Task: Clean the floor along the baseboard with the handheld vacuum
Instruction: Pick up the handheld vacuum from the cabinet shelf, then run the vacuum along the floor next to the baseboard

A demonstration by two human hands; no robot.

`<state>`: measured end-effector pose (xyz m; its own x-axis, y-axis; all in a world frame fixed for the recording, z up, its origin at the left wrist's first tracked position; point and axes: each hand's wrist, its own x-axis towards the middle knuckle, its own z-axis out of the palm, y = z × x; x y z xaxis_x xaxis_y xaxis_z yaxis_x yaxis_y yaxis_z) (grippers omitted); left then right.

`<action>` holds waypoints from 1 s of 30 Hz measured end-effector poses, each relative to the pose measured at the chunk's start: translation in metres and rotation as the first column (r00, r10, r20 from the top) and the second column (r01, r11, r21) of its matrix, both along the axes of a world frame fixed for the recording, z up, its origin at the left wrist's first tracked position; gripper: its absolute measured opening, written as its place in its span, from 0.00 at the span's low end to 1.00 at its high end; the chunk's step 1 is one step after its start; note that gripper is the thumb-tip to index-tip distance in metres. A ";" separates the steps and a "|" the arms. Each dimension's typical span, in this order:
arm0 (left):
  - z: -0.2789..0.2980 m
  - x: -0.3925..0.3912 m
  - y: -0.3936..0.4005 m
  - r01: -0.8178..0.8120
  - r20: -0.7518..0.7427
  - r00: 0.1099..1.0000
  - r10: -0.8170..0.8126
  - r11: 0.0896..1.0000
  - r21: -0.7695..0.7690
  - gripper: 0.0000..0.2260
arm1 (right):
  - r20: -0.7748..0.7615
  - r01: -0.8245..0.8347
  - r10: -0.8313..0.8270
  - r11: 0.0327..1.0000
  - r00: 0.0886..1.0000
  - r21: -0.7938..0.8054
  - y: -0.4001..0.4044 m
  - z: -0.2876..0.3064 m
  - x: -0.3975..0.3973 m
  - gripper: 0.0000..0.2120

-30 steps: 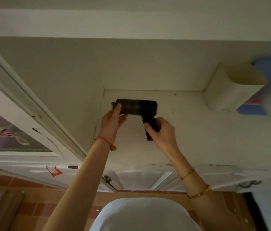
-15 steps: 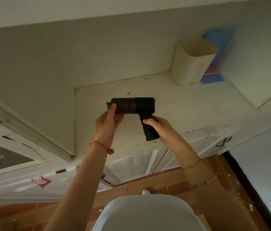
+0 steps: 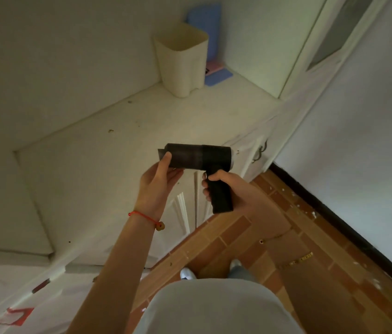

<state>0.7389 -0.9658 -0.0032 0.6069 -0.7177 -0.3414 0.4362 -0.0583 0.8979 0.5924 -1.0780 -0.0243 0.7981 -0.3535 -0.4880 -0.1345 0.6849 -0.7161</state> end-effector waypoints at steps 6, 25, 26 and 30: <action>-0.010 -0.049 -0.024 0.169 0.083 0.982 -0.173 0.984 0.051 0.13 | 0.031 0.148 -0.150 0.988 0.988 0.040 -0.003 -0.005 -0.066 0.05; -0.026 -0.305 -0.097 0.538 -0.028 0.842 -0.538 0.837 0.100 0.13 | -0.083 0.472 -0.468 0.881 0.880 0.030 -0.013 -0.023 -0.351 0.11; -0.028 -0.315 -0.101 0.547 -0.029 0.836 -0.547 0.830 0.109 0.13 | -0.088 0.486 -0.482 0.873 0.872 0.037 -0.015 -0.025 -0.362 0.10; -0.036 -0.346 -0.121 0.566 -0.065 0.824 -0.563 0.812 0.140 0.11 | -0.104 0.524 -0.516 0.847 0.850 0.083 -0.029 -0.032 -0.395 0.12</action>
